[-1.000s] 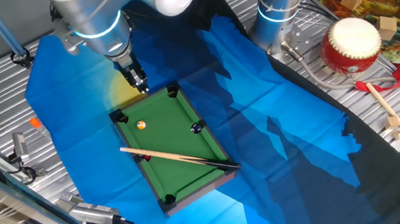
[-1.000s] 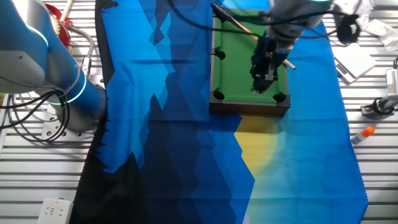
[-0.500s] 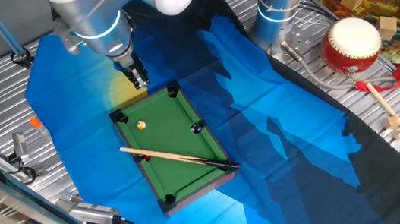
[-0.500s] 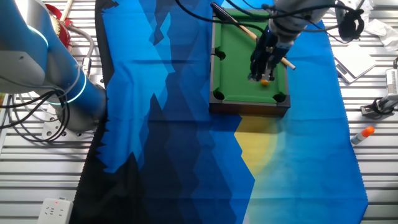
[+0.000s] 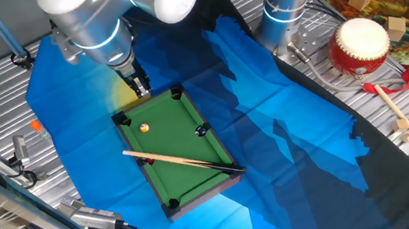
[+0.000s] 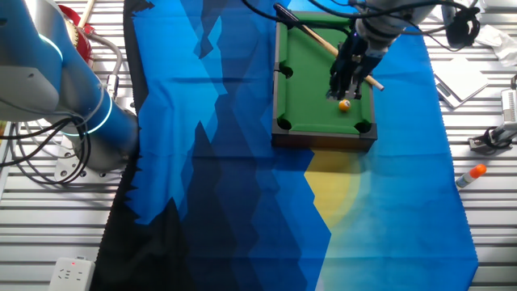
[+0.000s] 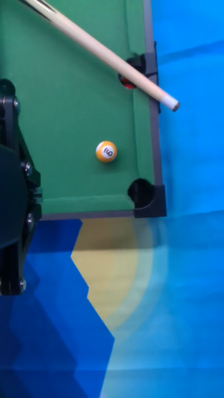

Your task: Hit the pool ball

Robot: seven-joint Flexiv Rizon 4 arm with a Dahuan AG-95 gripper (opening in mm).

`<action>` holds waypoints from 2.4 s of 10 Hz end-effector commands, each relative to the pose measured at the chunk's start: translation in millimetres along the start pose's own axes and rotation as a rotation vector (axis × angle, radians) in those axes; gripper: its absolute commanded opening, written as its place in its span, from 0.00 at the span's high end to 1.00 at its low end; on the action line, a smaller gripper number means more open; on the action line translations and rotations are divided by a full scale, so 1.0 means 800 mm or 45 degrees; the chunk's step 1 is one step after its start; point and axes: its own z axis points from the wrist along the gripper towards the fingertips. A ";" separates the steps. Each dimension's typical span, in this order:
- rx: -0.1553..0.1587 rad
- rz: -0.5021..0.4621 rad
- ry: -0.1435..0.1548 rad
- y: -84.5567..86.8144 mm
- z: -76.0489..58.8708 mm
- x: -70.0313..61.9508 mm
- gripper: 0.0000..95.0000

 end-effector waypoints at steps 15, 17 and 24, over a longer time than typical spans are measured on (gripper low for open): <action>0.008 -0.238 -0.009 -0.061 -0.020 0.023 1.00; 0.025 -0.244 0.007 -0.060 -0.020 0.022 1.00; 0.013 -0.222 0.042 -0.060 -0.020 0.022 1.00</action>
